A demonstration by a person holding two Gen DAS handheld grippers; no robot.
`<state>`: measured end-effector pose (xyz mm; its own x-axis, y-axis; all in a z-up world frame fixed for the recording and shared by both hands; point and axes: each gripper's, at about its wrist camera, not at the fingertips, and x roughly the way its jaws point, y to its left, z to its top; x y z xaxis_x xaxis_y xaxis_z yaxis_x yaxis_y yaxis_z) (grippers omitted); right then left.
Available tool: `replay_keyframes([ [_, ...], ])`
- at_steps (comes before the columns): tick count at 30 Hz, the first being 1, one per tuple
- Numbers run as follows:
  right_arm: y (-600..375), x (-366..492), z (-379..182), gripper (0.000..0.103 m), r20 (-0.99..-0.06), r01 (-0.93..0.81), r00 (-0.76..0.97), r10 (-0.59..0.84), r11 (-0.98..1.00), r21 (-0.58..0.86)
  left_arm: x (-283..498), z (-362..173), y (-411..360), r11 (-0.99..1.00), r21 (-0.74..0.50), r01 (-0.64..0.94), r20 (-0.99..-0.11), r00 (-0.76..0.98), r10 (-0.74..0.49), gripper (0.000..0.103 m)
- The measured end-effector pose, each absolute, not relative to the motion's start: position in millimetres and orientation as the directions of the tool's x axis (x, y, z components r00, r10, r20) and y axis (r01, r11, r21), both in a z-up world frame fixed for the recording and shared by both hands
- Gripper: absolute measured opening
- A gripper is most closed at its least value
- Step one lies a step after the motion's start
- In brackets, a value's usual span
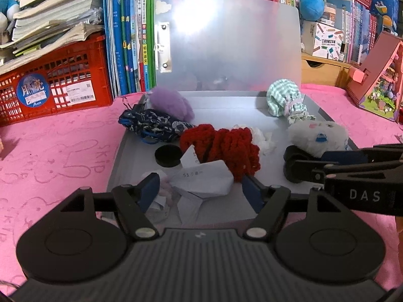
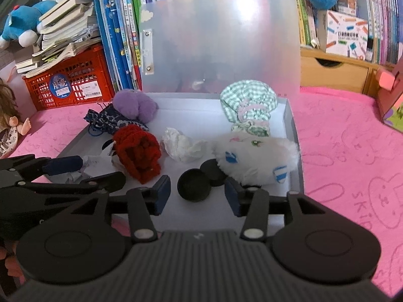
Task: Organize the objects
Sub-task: 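Lower the paper and cap into the box and open both tools, then lift both open tools up away from the box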
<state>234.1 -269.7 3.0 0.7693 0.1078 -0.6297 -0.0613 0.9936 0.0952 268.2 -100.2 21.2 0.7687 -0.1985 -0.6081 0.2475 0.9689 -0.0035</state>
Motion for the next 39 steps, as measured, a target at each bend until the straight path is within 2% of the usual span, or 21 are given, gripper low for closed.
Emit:
replay_keyframes([
  [4, -267.6, 228.0, 10.5, 0.068, -0.612, -0.059, 0.785, 0.094, 0.995, 0.077, 262.0, 27.5, -100.1, 0.969, 0.015, 0.245, -0.598, 0.779, -0.188, 0.077],
  [8, -268.9, 221.6, 17.7, 0.072, -0.591, -0.045, 0.803, 0.078, 0.996, 0.071, 254.9, 35.1, -95.5, 0.975, 0.013, 0.222, -0.588, 0.790, -0.172, 0.086],
  [16, -270.6, 207.0, 30.8, 0.082, -0.560, -0.016, 0.827, 0.051, 0.998, 0.067, 236.6, 50.9, -88.5, 0.973, 0.012, 0.232, -0.550, 0.814, -0.187, 0.089],
  [21, -272.7, 194.3, 38.7, 0.087, -0.537, -0.007, 0.842, 0.048, 0.997, 0.079, 225.1, 59.9, -84.0, 0.976, 0.012, 0.216, -0.527, 0.831, -0.177, 0.096],
  [33, -261.5, 153.4, 52.2, 0.101, -0.470, -0.013, 0.882, 0.039, 0.998, 0.057, 187.9, 69.2, -68.3, 0.977, -0.002, 0.214, -0.507, 0.842, -0.186, 0.099],
  [39, -256.5, 135.5, 46.5, 0.102, -0.460, -0.015, 0.887, 0.034, 0.999, 0.046, 168.0, 63.9, -59.0, 0.979, -0.026, 0.202, -0.514, 0.838, -0.187, 0.100],
])
